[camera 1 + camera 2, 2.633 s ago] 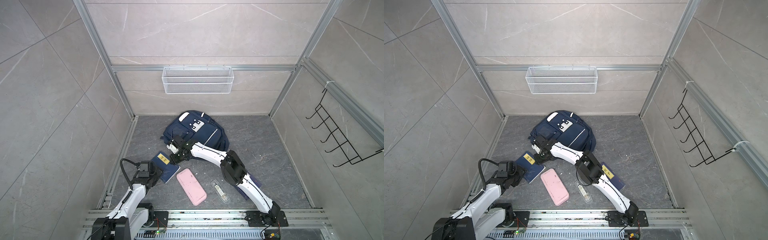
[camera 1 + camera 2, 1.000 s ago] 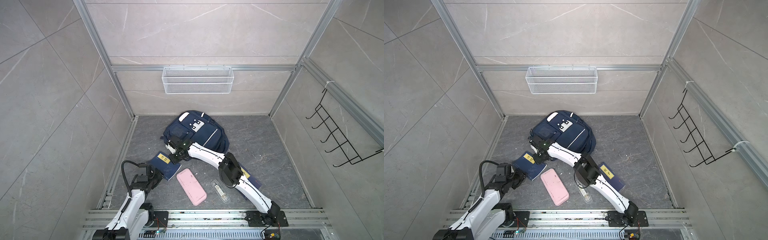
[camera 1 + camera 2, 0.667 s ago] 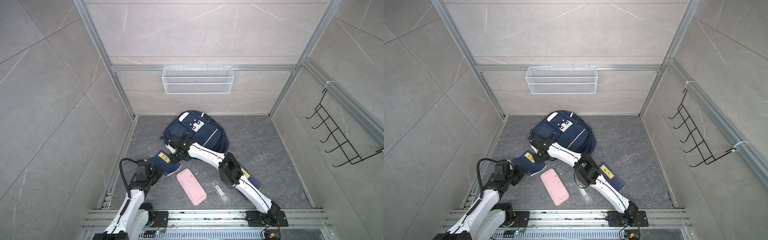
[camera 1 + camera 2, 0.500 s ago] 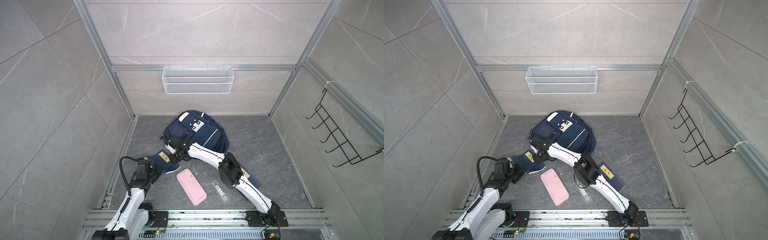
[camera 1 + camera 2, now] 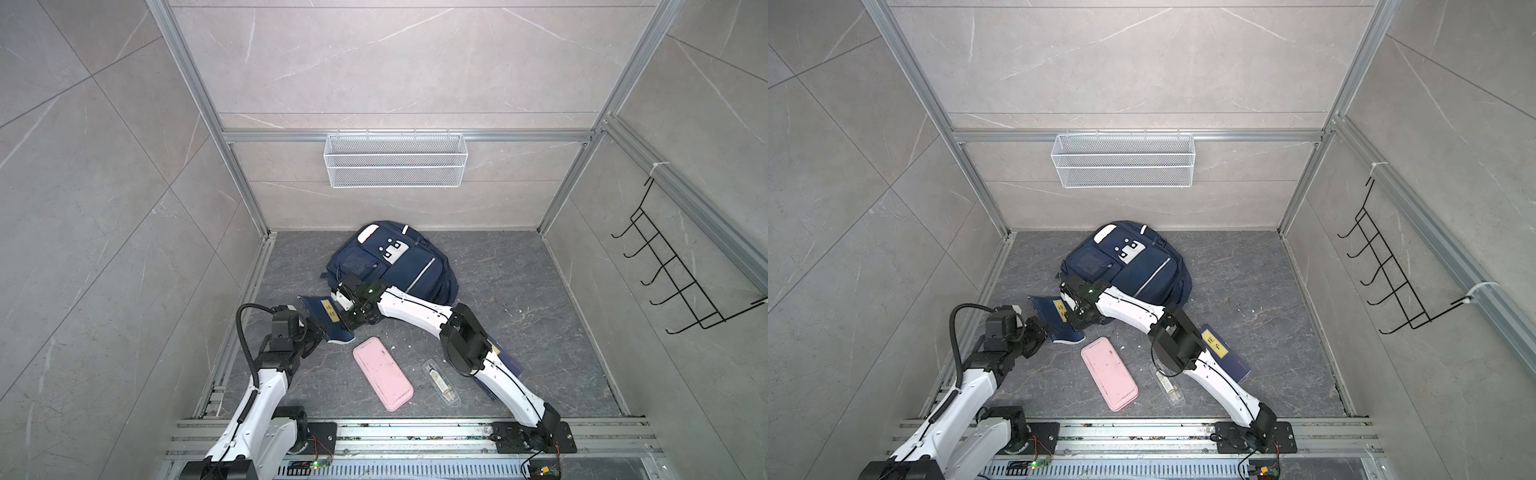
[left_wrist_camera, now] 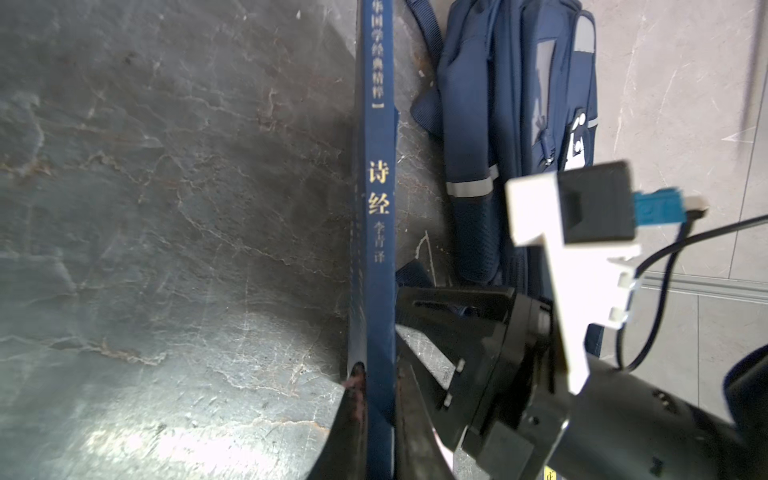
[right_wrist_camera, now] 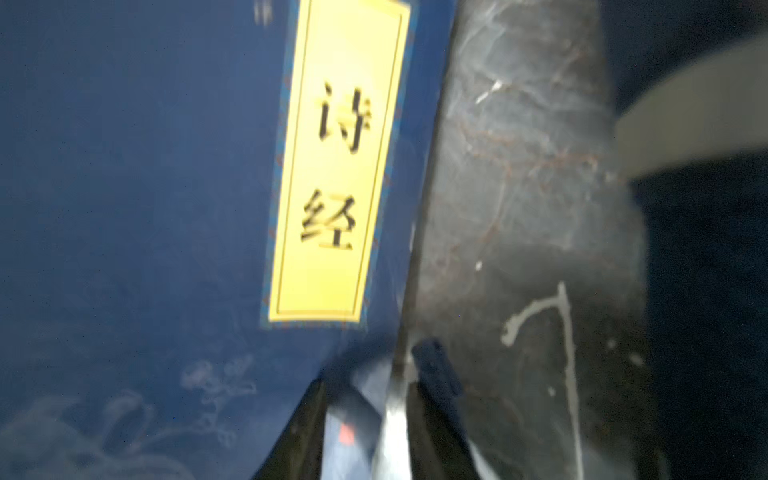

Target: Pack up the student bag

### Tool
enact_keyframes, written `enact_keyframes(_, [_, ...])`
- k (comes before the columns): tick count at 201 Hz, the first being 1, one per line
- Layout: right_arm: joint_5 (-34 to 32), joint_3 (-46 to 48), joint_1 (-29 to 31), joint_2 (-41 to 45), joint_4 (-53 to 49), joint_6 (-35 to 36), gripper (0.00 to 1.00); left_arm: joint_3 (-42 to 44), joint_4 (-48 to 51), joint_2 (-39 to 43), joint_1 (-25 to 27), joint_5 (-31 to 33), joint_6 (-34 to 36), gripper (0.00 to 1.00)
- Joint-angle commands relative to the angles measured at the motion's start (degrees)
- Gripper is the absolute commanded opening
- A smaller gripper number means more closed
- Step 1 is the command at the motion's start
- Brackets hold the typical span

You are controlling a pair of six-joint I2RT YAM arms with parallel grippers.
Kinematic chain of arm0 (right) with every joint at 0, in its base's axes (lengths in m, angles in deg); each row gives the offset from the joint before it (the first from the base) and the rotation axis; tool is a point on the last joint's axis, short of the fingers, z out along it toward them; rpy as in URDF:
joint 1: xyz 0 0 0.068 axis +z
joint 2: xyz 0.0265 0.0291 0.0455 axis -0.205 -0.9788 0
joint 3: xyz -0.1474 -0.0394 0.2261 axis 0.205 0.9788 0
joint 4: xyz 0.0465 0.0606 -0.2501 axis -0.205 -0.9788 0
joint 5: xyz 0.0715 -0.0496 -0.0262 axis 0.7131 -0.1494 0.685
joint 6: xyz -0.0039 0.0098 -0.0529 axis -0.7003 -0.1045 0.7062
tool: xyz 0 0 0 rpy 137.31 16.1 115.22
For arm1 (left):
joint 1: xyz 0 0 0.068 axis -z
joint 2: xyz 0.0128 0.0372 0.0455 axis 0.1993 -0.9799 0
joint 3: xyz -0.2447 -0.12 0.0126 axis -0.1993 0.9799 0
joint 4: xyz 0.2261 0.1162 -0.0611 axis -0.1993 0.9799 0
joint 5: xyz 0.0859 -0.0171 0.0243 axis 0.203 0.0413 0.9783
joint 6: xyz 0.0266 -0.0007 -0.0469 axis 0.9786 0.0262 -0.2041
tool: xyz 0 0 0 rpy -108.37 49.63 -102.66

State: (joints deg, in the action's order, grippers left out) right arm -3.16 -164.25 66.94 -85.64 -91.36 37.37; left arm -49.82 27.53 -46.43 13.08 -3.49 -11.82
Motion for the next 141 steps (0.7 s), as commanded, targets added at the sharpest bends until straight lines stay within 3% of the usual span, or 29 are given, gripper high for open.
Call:
enact_keyframes(1, [1.94, 7.17, 0.68, 6.40, 3.12, -0.69, 0.44, -5.34, 1.26, 3.54, -0.44, -1.90, 3.79, 0.00])
enact_keyframes(63, [6.92, 30.24, -5.53, 25.69, 23.64, -7.22, 0.59, -11.49, 7.59, 7.80, -0.80, -4.22, 7.28, 0.00])
enact_keyframes(92, [9.87, 36.59, -8.86, 33.02, 28.85, -10.42, 0.65, -13.44, 6.64, 8.17, -0.88, -7.79, 7.92, 0.00])
enact_keyframes(119, [14.47, 39.32, -11.30, 36.37, 29.79, -13.99, 0.70, -13.50, 0.28, 4.86, -0.90, -16.64, 6.94, 0.00])
enact_keyframes(141, [20.83, 44.27, -13.83, 37.31, 36.16, -19.49, 0.72, -13.15, -4.99, 0.15, -0.89, -24.13, 5.28, 0.00])
